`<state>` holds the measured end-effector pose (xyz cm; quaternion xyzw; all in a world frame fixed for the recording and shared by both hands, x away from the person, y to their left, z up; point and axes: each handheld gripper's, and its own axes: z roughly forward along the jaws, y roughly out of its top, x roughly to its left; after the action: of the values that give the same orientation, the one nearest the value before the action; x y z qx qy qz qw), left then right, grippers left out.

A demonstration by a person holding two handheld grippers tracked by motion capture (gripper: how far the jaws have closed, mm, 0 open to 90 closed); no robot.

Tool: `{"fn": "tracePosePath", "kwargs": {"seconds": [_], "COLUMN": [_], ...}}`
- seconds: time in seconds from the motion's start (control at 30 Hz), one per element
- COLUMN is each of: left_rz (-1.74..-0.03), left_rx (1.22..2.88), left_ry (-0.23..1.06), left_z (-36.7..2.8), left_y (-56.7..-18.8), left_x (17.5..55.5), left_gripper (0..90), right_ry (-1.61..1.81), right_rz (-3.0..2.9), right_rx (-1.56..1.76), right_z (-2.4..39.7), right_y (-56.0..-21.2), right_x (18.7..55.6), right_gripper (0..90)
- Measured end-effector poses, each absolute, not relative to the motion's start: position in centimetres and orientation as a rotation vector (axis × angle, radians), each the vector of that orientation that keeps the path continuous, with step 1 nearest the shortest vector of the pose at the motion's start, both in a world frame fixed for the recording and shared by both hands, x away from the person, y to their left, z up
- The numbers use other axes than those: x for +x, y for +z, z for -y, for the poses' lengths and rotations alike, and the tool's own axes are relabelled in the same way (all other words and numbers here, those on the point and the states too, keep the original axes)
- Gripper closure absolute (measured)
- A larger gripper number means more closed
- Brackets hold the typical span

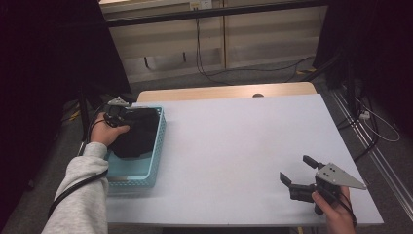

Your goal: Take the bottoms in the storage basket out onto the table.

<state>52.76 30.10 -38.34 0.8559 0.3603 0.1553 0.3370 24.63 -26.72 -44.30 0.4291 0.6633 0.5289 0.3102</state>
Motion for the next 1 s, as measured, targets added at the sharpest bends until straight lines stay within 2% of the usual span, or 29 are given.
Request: {"fn": "tracePosePath", "kwargs": {"seconds": [0.13,0.27,0.37,0.53,0.67,0.87,1.0], "left_rz": [-0.953,-0.965,-0.976,-0.998,-0.989,-1.001,-0.997], "left_rx": [2.249,2.256,2.262,2.263,2.266,2.282,2.308], "left_ry": [0.406,0.400,0.406,0.453,0.476,0.481,0.483], "left_z": [-30.2,-30.6,-30.9,-31.3,-31.7,-32.5,-32.7], "left_y": [-39.6,-40.3,-40.0,-39.3,-38.7,-38.7,-40.1], "left_x": [53.1,53.1,53.1,52.9,52.6,52.4,52.5], "left_gripper": [81.2,75.8,65.4,35.1,18.8,8.8,6.7], "right_ry": [1.396,1.397,1.396,1.396,1.397,1.399,1.400], "right_rz": [-1.755,-1.750,-1.755,-1.760,-1.758,-1.759,-1.762], "right_rx": [1.130,1.136,1.135,1.129,1.131,1.133,1.132], "right_z": [26.8,26.8,26.8,26.7,26.7,26.7,26.6], "right_y": [-44.3,-44.3,-44.3,-44.3,-44.3,-44.3,-44.3], "right_x": [24.6,24.6,24.6,24.6,24.6,24.6,24.6], "right_gripper": [2.7,2.7,2.7,2.7,2.7,2.7,2.7]}}
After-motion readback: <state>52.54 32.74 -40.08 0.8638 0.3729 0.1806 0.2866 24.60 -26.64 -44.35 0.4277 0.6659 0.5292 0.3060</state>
